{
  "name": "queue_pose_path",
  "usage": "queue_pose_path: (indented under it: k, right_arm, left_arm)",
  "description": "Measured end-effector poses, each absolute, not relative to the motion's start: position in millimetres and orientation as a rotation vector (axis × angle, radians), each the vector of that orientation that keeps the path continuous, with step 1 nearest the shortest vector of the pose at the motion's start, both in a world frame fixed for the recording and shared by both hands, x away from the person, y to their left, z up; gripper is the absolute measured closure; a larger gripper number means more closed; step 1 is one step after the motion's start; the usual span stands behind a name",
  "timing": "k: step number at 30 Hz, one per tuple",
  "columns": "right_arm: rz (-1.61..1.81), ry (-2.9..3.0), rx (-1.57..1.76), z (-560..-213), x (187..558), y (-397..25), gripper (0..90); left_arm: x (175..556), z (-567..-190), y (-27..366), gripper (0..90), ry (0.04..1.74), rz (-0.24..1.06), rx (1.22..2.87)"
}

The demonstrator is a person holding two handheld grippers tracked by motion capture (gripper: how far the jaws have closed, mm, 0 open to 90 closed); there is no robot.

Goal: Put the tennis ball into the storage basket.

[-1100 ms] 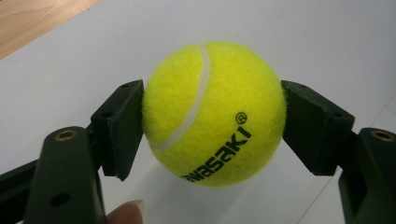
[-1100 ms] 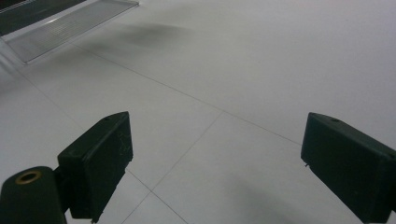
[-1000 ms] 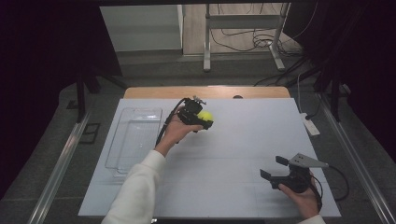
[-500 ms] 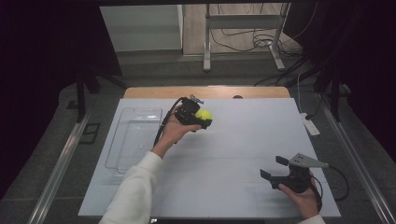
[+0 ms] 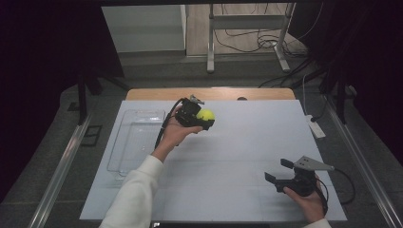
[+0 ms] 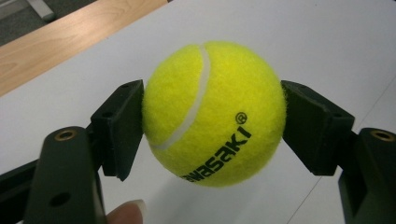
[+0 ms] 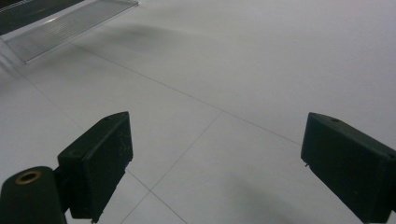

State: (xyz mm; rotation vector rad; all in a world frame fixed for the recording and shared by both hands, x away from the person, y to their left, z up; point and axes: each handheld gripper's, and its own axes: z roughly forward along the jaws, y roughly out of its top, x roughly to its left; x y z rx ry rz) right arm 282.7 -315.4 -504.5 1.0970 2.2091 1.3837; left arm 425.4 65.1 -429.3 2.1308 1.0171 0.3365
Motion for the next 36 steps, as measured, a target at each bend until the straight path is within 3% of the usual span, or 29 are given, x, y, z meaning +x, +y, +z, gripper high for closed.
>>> queue_pose_path:
  k: [36]
  right_arm:
    - [1.380,2.203,1.103,-504,283,-316,9.3]
  left_arm:
    - [401,-401,85,27.5,0.954,0.421,1.984]
